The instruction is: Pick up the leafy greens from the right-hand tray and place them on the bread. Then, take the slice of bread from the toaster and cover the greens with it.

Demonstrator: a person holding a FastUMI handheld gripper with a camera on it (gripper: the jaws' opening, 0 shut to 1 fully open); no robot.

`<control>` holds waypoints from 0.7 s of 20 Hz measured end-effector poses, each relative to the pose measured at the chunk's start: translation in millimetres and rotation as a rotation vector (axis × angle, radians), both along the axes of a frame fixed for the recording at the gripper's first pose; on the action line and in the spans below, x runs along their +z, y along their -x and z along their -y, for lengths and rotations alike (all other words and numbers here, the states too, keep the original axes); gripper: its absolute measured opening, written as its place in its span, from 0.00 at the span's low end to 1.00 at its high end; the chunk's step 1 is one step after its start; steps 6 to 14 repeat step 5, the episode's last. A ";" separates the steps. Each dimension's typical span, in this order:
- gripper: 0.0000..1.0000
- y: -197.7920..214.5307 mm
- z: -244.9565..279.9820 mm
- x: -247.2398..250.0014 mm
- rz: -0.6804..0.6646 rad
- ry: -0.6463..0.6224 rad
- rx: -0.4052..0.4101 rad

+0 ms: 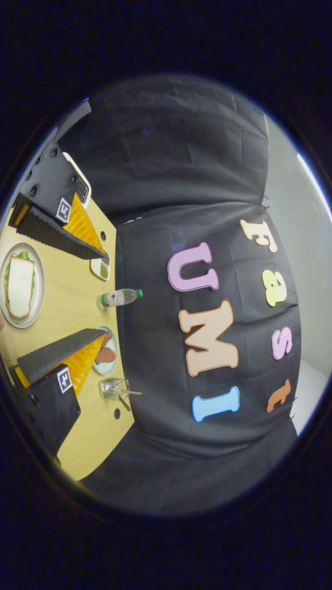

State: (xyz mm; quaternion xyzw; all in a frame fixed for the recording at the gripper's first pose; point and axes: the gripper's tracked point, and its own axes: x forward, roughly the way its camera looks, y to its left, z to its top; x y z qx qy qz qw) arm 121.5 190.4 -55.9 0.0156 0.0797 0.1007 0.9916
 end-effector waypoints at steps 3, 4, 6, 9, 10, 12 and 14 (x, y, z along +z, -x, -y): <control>0.97 6.1 0.2 -5.5 -0.018 0.024 0.011; 0.97 8.5 0.5 -6.4 -0.022 0.030 0.013; 0.97 10.3 1.2 -7.7 -0.023 0.034 0.012; 0.97 10.3 1.2 -7.7 -0.023 0.034 0.012; 0.97 10.3 1.2 -7.7 -0.023 0.034 0.012; 0.97 10.3 1.2 -7.7 -0.023 0.034 0.012; 0.97 10.3 1.2 -7.7 -0.023 0.034 0.012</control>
